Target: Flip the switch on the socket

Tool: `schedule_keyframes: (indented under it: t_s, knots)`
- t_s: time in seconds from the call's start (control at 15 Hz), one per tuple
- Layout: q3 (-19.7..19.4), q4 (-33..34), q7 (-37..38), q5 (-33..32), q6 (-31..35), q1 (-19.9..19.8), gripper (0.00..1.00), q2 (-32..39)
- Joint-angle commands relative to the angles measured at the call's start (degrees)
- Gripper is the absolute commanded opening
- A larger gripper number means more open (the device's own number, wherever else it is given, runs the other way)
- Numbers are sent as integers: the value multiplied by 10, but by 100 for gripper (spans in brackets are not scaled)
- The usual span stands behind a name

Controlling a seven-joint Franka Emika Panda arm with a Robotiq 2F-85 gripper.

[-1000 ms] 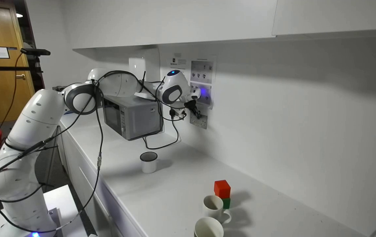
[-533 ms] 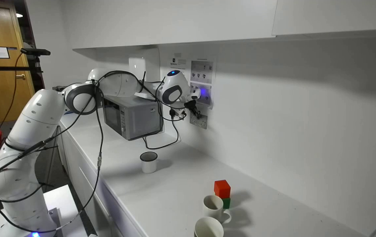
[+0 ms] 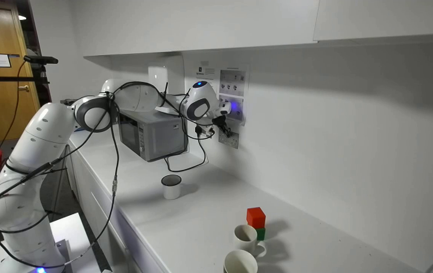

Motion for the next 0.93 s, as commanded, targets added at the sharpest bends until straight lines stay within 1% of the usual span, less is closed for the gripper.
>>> schedule_keyframes:
  t_s: [0.0, 0.53, 0.87]
  knots:
    - [11, 26, -23, 17, 1, -6, 0, 26]
    - [15, 24, -27, 17, -5, -8, 0, 39]
    - [23, -45, -50, 31, 11, -17, 0, -16]
